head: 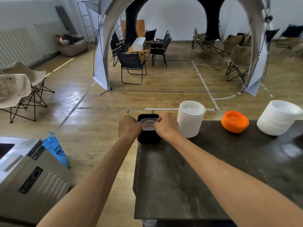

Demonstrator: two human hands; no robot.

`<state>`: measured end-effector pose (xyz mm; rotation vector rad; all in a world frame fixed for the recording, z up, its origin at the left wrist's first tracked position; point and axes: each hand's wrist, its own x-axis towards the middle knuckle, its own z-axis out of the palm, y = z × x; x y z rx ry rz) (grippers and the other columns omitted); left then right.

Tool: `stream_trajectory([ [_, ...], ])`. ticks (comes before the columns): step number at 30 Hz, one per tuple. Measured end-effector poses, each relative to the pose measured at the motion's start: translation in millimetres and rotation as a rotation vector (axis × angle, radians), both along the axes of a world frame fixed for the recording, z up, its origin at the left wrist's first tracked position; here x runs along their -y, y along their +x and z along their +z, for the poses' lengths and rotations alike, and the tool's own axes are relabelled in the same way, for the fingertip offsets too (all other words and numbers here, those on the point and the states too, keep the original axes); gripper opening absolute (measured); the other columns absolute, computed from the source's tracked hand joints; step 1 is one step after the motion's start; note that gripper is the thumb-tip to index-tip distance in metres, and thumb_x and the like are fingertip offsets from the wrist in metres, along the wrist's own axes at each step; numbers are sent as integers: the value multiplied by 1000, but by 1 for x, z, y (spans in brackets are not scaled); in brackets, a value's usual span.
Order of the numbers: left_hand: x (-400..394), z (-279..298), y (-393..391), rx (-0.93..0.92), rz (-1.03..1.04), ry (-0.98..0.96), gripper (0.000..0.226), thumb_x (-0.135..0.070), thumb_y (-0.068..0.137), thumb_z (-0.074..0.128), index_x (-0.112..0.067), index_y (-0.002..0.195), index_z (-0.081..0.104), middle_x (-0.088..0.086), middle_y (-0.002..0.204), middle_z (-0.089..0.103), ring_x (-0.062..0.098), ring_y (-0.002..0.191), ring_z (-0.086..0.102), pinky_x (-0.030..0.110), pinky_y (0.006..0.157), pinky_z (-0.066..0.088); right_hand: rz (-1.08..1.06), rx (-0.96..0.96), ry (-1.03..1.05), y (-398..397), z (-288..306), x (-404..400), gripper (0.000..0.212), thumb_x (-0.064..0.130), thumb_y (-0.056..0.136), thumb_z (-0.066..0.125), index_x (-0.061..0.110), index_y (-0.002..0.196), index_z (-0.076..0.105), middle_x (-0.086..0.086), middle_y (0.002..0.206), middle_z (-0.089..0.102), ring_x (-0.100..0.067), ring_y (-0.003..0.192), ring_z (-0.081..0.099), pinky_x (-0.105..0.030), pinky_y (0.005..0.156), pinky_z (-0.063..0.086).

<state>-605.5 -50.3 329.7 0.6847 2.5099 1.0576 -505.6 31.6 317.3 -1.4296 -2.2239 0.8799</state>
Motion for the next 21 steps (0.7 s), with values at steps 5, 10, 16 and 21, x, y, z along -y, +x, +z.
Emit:
stream_trajectory([
  [5, 2, -3, 0, -16, -10, 8, 17, -7, 82, 60, -6, 81, 77, 12, 77, 67, 34, 81, 63, 35, 71, 48, 11, 4, -17, 3, 0, 3, 23, 17, 89, 58, 7, 104, 72, -12, 102, 72, -27, 92, 68, -28, 67, 44],
  [10, 8, -8, 12, -180, -54, 55, 22, -17, 86, 61, -14, 104, 72, 12, 115, 67, 31, 112, 60, 37, 90, 46, 1, -38, 20, 21, 2, 12, 21, 15, 90, 54, 5, 73, 62, -6, 69, 62, -22, 62, 58, -26, 54, 38],
  [16, 30, 1, 47, -333, -112, 84, 18, -23, 87, 60, -20, 102, 70, 8, 108, 66, 29, 106, 59, 34, 84, 42, 62, -100, 12, 77, 22, 26, 27, 10, 91, 52, 1, 71, 69, -13, 67, 69, -19, 57, 60, -29, 48, 45],
  [21, 47, 11, 112, -461, -264, 63, 13, -25, 86, 62, -20, 93, 72, 1, 99, 70, 23, 94, 63, 34, 79, 48, 107, -14, 116, 156, 31, 37, 20, 24, 92, 55, 15, 85, 72, -4, 83, 69, -24, 82, 65, -31, 64, 44],
])
